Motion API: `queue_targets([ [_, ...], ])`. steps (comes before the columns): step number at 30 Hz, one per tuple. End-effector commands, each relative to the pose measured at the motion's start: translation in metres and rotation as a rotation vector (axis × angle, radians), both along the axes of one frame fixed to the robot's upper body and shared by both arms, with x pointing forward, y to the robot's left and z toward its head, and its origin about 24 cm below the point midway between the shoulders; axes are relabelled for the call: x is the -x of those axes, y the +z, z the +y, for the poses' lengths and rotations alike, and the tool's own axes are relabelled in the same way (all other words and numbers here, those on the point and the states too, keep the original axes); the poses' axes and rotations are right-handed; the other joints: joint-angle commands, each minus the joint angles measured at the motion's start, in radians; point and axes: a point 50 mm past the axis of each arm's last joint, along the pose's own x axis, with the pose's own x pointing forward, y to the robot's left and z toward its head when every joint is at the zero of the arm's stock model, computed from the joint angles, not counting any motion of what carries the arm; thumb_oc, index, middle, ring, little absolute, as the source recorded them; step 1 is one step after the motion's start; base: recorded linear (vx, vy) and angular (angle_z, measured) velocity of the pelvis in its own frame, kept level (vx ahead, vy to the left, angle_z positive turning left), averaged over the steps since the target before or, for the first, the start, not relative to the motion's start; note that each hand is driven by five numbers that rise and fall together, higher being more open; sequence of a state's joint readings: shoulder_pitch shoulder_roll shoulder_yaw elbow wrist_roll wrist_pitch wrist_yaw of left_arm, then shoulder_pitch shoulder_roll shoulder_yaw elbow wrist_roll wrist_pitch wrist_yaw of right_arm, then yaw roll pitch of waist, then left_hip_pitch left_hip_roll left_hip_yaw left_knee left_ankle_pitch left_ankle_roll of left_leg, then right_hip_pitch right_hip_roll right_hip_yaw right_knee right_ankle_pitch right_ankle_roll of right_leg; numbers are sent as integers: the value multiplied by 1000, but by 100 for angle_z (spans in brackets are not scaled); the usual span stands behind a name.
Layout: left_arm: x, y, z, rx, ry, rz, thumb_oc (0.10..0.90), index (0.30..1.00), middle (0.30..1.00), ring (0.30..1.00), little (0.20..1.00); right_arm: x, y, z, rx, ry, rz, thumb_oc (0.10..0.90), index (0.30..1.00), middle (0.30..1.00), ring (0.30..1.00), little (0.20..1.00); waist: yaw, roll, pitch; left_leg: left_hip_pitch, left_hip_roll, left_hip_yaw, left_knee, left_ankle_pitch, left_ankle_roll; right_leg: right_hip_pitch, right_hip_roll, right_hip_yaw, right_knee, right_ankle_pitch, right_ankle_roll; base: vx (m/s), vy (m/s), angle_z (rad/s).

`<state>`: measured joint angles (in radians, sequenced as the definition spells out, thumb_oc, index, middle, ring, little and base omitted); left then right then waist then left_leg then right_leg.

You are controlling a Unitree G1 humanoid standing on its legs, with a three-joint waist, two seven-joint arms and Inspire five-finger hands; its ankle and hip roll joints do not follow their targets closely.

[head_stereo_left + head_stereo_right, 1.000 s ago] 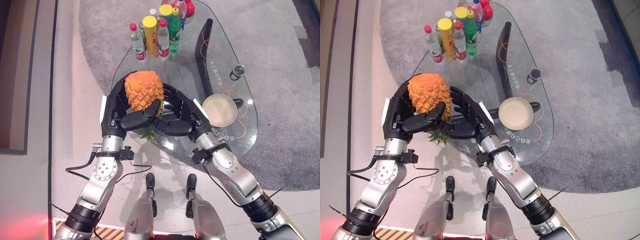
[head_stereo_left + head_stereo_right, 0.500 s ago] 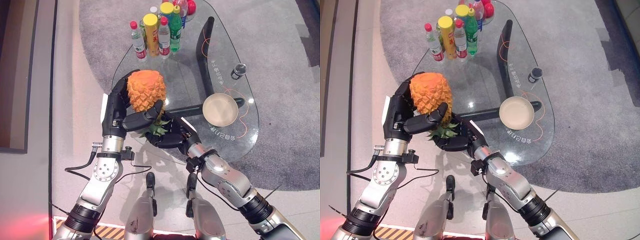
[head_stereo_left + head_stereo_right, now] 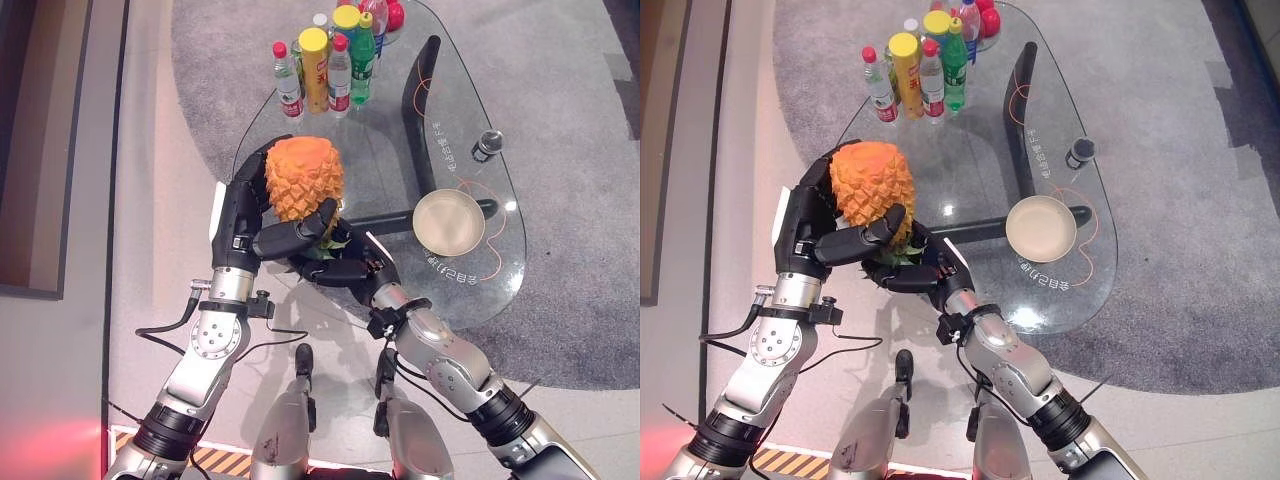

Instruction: Pick up the fruit to the plate

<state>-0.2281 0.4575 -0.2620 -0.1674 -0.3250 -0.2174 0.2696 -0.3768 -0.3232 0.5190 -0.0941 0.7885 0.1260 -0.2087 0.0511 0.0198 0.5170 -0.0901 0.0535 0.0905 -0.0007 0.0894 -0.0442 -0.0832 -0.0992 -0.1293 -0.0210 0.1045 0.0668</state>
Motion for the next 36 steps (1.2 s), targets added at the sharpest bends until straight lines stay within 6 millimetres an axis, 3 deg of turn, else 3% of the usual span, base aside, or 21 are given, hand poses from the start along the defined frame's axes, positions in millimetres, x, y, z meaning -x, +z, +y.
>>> queue_targets([
  [1,25,54,-24,78,-207,-293,100,300,300,300,200,12,52,23,-209,97,-196,800,900,900,900,900,-9,-10,-98,-38,-64,-66,97,-42,45,12,3,27,72,-61,-45,0,0,0],
  [3,26,52,-24,91,-215,-290,100,300,300,300,200,12,49,23,-201,107,-187,613,740,740,740,713,-10,-9,-95,-40,-65,-63,100,-43,46,10,3,28,73,-60,-45,0,0,0],
  [4,26,51,-24,94,-219,-288,100,300,300,300,200,13,48,23,-201,110,-181,303,474,474,474,403,-9,-8,-95,-40,-65,-63,99,-43,46,11,3,28,72,-60,-45,0,0,0],
  [5,26,51,-24,96,-221,-287,100,300,300,300,200,13,47,23,-201,111,-180,177,366,366,366,277,-9,-8,-95,-39,-65,-63,98,-43,46,11,3,28,72,-60,-45,0,0,0],
  [6,26,51,-24,96,-221,-287,100,300,300,300,200,13,47,23,-201,111,-180,177,366,366,366,277,-9,-8,-95,-39,-65,-63,98,-43,46,11,3,28,72,-60,-45,0,0,0],
  [7,27,49,-27,101,-235,-281,100,300,300,300,200,13,45,24,-199,114,-181,100,300,300,300,200,-9,-7,-93,-39,-66,-63,95,-42,47,11,2,26,70,-59,-46,0,0,0],
  [22,27,46,-28,113,-244,-263,100,300,300,300,200,9,41,20,-187,85,-167,100,300,300,300,200,-9,-7,-87,-37,-67,-62,90,-41,49,10,1,24,67,-54,-45,0,0,0],
  [28,26,44,-28,117,-219,-263,100,300,300,300,200,8,30,22,-163,85,-128,100,300,300,300,200,-9,-7,-90,-31,-67,-61,81,-39,49,14,0,20,63,-52,-46,0,0,0],
  [36,23,42,-21,118,-158,-261,100,300,300,300,200,4,26,12,-161,32,-118,100,300,300,300,200,-7,-11,-99,-22,-66,-62,75,-39,49,23,0,16,57,-53,-45,0,0,0],
])
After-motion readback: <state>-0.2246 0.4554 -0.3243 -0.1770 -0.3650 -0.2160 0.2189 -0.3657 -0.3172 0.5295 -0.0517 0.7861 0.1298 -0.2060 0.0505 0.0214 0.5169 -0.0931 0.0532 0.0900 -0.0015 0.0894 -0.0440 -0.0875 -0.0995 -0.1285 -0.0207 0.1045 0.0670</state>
